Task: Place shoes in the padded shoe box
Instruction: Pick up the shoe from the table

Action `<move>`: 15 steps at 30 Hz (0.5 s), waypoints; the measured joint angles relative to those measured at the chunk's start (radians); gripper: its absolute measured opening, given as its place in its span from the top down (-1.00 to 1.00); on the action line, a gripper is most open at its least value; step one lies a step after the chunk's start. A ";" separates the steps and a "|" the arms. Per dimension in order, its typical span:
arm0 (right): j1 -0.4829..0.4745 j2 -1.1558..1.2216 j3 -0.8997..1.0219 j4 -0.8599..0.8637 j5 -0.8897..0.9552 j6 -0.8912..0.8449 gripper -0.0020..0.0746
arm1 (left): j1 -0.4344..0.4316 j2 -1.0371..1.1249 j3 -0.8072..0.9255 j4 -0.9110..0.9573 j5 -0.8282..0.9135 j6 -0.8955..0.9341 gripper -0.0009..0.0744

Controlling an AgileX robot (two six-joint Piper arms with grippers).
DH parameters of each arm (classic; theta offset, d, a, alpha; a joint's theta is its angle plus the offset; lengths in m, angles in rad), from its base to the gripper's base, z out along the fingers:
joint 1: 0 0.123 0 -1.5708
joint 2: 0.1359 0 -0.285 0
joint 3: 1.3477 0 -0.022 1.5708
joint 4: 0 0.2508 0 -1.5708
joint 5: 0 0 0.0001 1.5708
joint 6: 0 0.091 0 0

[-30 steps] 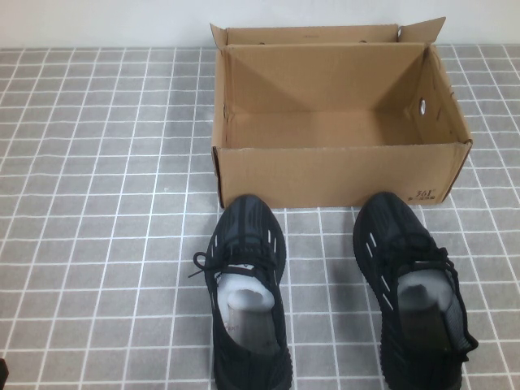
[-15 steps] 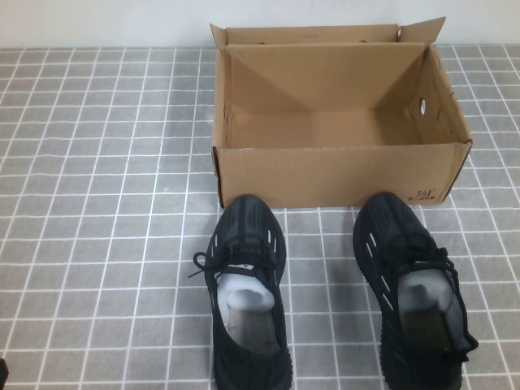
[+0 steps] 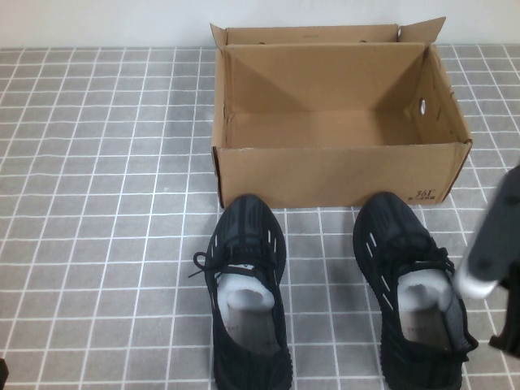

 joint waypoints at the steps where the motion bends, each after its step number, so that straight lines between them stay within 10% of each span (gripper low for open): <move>1: 0.029 0.010 0.000 -0.032 0.000 -0.002 0.93 | 0.000 0.000 0.000 0.000 0.000 0.000 0.99; 15: 0.101 0.124 -0.005 -0.129 -0.038 -0.002 0.09 | 0.000 0.000 0.000 0.000 0.000 0.000 0.99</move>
